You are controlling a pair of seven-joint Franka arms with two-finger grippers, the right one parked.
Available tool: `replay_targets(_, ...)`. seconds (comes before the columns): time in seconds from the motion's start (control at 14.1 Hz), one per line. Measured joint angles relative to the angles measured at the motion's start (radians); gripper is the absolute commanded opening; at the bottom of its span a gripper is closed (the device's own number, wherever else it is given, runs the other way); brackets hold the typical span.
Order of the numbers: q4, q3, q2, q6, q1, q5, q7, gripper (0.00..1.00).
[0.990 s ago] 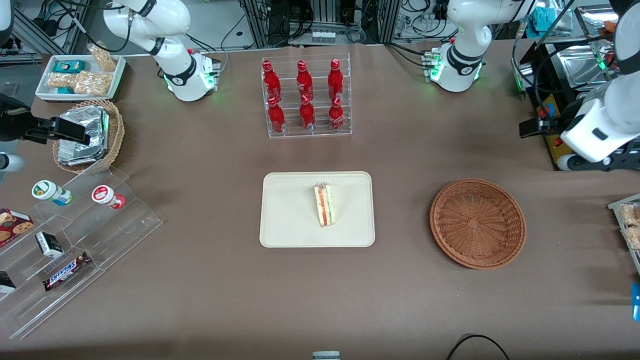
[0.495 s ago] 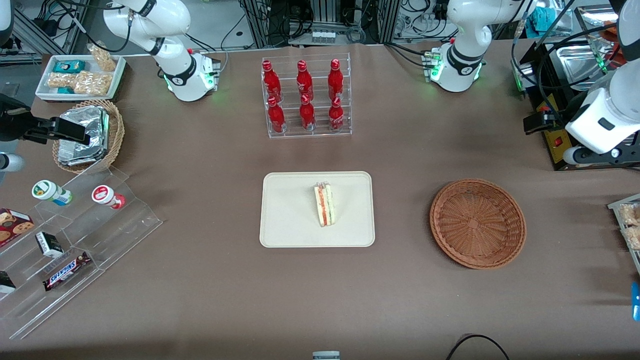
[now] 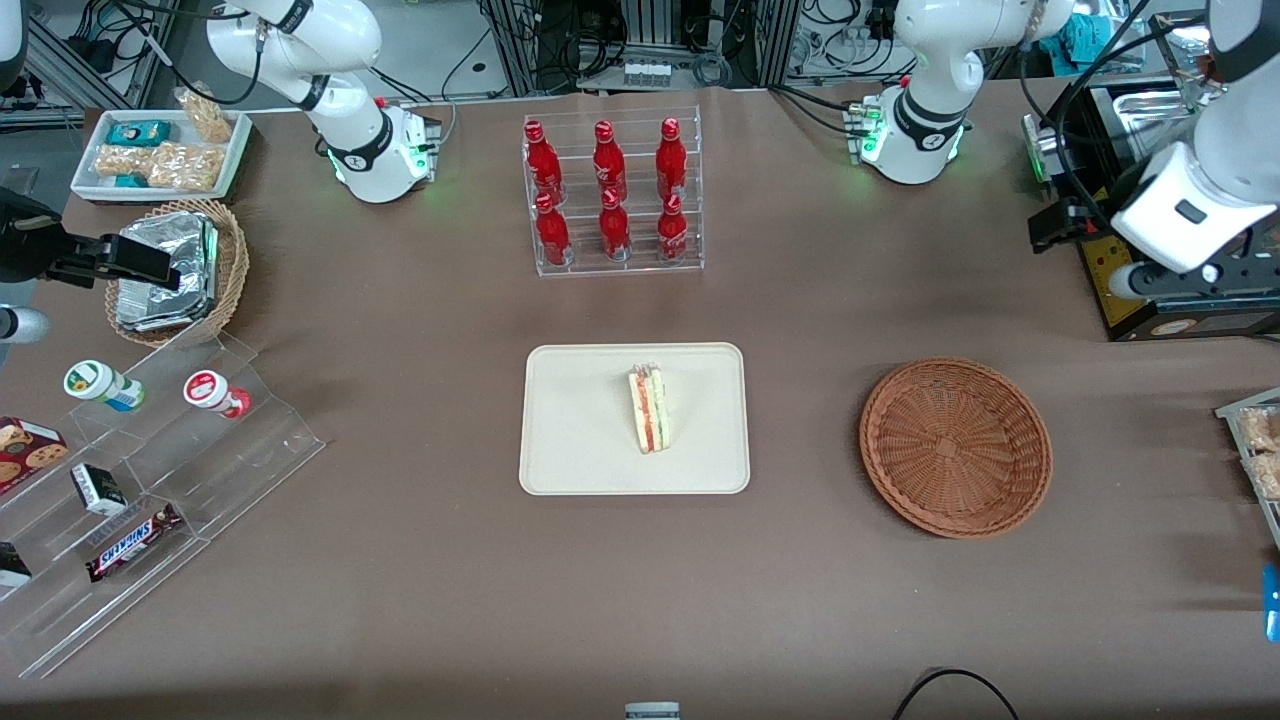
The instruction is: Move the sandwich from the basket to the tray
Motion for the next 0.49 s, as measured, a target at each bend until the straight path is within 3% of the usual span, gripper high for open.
replay_targets(0.49, 0.046, 0.006, 0.004, 0.009, 0.002, -0.002, 0.000, 1.00)
